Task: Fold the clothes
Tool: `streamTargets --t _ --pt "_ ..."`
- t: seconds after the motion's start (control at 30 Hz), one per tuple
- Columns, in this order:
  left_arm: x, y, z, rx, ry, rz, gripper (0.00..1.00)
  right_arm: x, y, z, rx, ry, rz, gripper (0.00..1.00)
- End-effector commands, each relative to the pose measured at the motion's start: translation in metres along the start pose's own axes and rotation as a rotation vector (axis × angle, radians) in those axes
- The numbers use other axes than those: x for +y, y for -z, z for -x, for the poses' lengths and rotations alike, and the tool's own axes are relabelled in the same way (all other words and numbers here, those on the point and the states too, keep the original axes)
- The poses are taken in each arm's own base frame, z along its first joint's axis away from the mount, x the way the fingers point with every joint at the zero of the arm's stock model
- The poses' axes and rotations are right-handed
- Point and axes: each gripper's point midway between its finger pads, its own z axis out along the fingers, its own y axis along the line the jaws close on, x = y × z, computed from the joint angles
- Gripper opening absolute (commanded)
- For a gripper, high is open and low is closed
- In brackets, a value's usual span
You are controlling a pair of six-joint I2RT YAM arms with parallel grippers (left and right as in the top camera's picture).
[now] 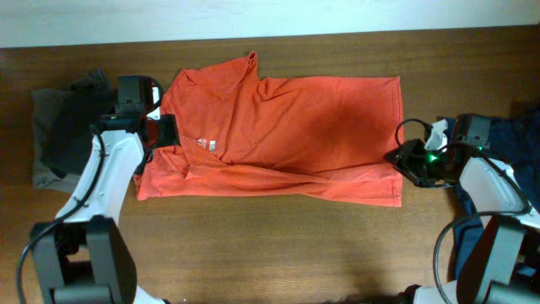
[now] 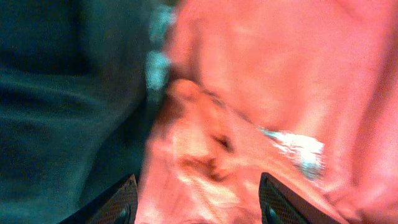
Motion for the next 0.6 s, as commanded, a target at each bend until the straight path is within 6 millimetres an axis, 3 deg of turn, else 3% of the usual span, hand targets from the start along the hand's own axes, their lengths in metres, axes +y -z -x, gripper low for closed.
streamTargets --t 0.0,0.1,0.2,0.47,0.57 --pt "-0.055 0.034 0.003 -0.034 -0.159 -0.324 0.62 0.042 0.002 -0.011 0.032 0.22 0.098 0.43" --pt "-0.077 0.036 -0.026 0.05 -0.321 -0.41 0.62 0.053 -0.009 -0.027 0.079 0.339 0.089 0.47" --pt "-0.08 0.035 -0.045 0.122 -0.381 -0.388 0.62 0.048 -0.012 -0.025 0.072 0.352 0.035 0.48" --pt "-0.058 0.02 -0.067 0.241 -0.449 -0.178 0.61 0.033 -0.005 -0.015 0.042 0.275 0.008 0.48" --pt "-0.045 0.009 -0.076 0.301 -0.413 -0.107 0.56 0.028 -0.002 -0.016 0.049 0.248 0.003 0.48"
